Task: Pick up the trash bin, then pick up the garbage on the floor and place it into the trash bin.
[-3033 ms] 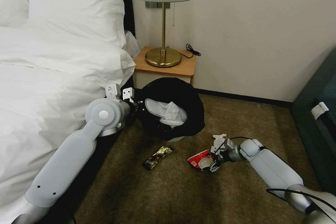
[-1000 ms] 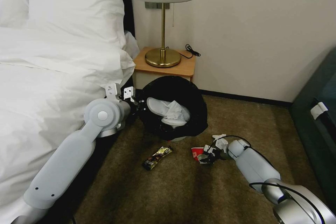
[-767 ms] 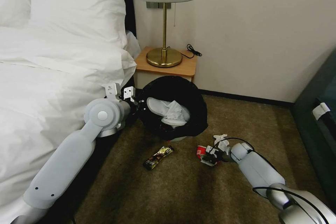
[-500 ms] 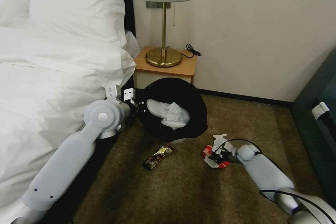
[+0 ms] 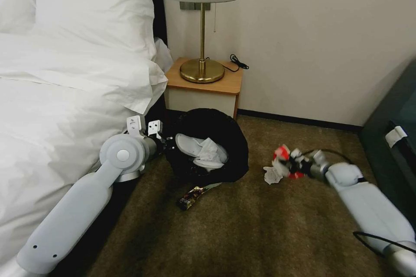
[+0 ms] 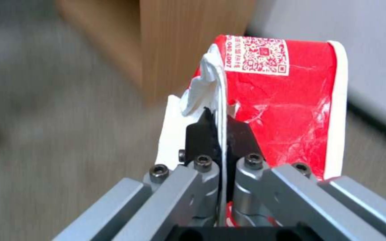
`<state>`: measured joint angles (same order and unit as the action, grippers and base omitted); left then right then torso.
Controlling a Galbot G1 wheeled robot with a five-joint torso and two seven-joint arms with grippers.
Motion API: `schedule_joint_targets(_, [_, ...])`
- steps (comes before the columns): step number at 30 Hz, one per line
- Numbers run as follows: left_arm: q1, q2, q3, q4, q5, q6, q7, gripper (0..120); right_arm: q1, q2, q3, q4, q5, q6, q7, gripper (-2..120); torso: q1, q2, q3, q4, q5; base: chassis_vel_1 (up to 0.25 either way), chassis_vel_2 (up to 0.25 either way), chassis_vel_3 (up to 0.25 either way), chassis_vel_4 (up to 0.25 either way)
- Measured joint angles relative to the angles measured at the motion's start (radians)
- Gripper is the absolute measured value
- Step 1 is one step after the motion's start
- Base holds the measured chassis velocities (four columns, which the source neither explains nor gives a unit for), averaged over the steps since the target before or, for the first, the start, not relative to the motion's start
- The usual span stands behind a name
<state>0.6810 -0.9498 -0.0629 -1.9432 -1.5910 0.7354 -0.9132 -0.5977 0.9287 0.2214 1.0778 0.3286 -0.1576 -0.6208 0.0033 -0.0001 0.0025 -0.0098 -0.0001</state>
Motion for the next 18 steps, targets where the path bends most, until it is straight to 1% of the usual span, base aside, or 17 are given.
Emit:
schedule_joint_targets(2, [-0.002, -0.003, 0.003, 0.008, 0.001, 0.0, 0.0, 0, 0.027, -0.011, 0.007, 0.066, 0.083, -0.008, 0.003, 0, 0.0, 0.0, 0.0, 0.0001, 0.0002, 0.0, 0.0, 0.0, 0.0])
schedule_joint_targets(3, [-0.002, -0.003, 0.003, 0.008, 0.001, 0.0, 0.0, 0, 0.027, -0.011, 0.007, 0.066, 0.083, -0.008, 0.003, 0, 0.0, 0.0, 0.0, 0.0001, 0.0002, 0.0, 0.0, 0.0, 0.0])
schedule_joint_targets(5, [-0.01, -0.015, 0.01, 0.023, 0.002, 0.0, 0.0, 0, 0.05, -0.027, 0.007, 0.199, 0.203, -0.052, 0.015, 0, 0.0, 0.0, 0.0, -0.0002, 0.0, 0.0, 0.0, 0.0, 0.0])
schedule_joint_targets(6, [-0.01, -0.015, 0.01, 0.023, 0.002, 0.0, 0.0, 0, 0.05, -0.027, 0.007, 0.199, 0.203, -0.052, 0.015, 0, 0.0, 0.0, 0.0, -0.0002, 0.0, 0.0, 0.0, 0.0, 0.0])
schedule_joint_targets(8, [-0.019, -0.026, 0.018, 0.037, 0.004, 0.0, 0.0, 0, 0.057, -0.038, 0.001, 0.293, 0.267, -0.089, 0.025, 0, 0.0, 0.0, 0.0, 0.0, -0.0002, 0.0, 0.0, 0.0, 0.0])
schedule_joint_targets(9, [-0.035, -0.042, 0.033, 0.057, 0.004, 0.0, 0.0, 0, 0.059, -0.051, -0.01, 0.417, 0.365, -0.136, 0.04, 0, 0.0, 0.0, 0.0, 0.0, 0.0, 0.0, 0.0, 0.0, 0.0])
schedule_joint_targets(10, [-0.035, -0.042, 0.033, 0.057, 0.004, 0.0, 0.0, 0, 0.059, -0.051, -0.01, 0.417, 0.365, -0.136, 0.04, 0, 0.0, 0.0, 0.0, 0.0, 0.0, 0.0, 0.0, 0.0, 0.0])
schedule_joint_targets(12, [-0.053, -0.054, 0.05, 0.078, 0.012, 0.0, 0.0, 0, 0.054, -0.065, -0.02, 0.54, 0.472, -0.182, 0.065, 0, 0.0, 0.0, 0.0, -0.0001, 0.0, 0.0, 0.0, 0.0, 0.0])
schedule_joint_targets(13, [-0.053, -0.054, 0.05, 0.078, 0.012, 0.0, 0.0, 0, 0.054, -0.065, -0.02, 0.54, 0.472, -0.182, 0.065, 0, 0.0, 0.0, 0.0, -0.0001, 0.0, 0.0, 0.0, 0.0, 0.0])
schedule_joint_targets(14, [-0.06, -0.057, 0.059, 0.085, 0.015, 0.0, 0.0, 0, 0.048, -0.074, -0.027, 0.59, 0.517, -0.203, 0.08, 0, 0.0, 0.0, 0.0, -0.0001, -0.0001, 0.0, 0.0, 0.0, 0.0])
schedule_joint_targets(15, [-0.06, -0.057, 0.059, 0.085, 0.015, 0.0, 0.0, 0, 0.048, -0.074, -0.027, 0.59, 0.517, -0.203, 0.08, 0, 0.0, 0.0, 0.0, -0.0001, -0.0001, 0.0, 0.0, 0.0, 0.0])
schedule_joint_targets(17, [-0.071, -0.064, 0.068, 0.094, 0.018, 0.0, 0.0, 0, 0.03, -0.092, -0.05, 0.682, 0.579, -0.23, 0.098, 0, 0.0, 0.0, 0.0, -0.0001, 0.0, 0.0, 0.0, 0.0, 0.0])
schedule_joint_targets(18, [-0.071, -0.064, 0.068, 0.094, 0.018, 0.0, 0.0, 0, 0.03, -0.092, -0.05, 0.682, 0.579, -0.23, 0.098, 0, 0.0, 0.0, 0.0, -0.0001, 0.0, 0.0, 0.0, 0.0, 0.0])
